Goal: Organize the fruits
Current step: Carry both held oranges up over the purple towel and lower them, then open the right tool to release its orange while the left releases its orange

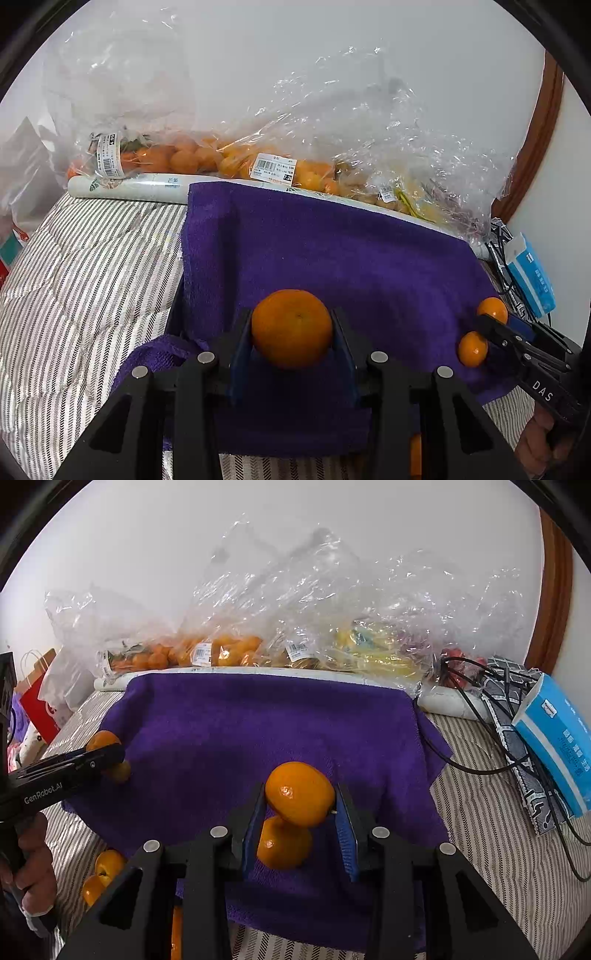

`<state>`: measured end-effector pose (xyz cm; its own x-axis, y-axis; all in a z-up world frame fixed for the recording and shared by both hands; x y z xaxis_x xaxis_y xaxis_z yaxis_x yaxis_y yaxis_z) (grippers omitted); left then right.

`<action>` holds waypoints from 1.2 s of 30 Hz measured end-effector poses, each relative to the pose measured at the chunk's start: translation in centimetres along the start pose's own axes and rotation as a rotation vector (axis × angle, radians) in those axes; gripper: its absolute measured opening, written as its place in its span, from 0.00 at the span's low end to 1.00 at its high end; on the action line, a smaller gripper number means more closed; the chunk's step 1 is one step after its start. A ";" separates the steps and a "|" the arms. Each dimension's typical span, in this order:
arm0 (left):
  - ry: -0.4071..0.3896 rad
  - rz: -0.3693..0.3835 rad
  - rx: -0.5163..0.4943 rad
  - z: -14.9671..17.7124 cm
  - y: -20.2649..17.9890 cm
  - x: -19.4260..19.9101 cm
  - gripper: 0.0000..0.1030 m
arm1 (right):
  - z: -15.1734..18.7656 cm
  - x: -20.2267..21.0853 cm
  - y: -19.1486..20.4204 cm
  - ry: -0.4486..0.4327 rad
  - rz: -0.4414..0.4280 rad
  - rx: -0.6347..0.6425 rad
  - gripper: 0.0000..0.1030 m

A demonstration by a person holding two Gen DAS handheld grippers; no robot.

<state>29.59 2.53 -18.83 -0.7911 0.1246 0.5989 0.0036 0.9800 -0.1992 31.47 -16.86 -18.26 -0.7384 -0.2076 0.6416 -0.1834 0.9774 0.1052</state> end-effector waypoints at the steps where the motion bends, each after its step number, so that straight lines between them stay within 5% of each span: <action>1: 0.000 0.000 -0.001 0.0 0.0 0.0 0.38 | 0.0 0.0 0.0 0.001 0.000 0.002 0.36; 20: 0.005 0.022 -0.006 0.0 -0.3 0.2 0.38 | 0.3 -0.1 0.4 0.009 0.004 0.024 0.36; 36: -0.033 0.052 0.008 -0.6 -0.4 1.2 0.50 | 0.3 0.0 0.6 0.015 -0.006 0.037 0.36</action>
<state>29.03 2.41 -17.58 -0.8098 0.1697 0.5617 0.0401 0.9710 -0.2356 31.15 -16.29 -18.46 -0.7276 -0.2124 0.6523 -0.2119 0.9739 0.0807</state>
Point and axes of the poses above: each gripper's, at about its wrist camera, not at the fingertips, and x roughly against the way its jaws point, y to its left, z to its underside, the point moved 5 cm from there along -x, roughly the way its jaws point, and after that the axes turned 8 degrees about -y, right-handed, at the moved point
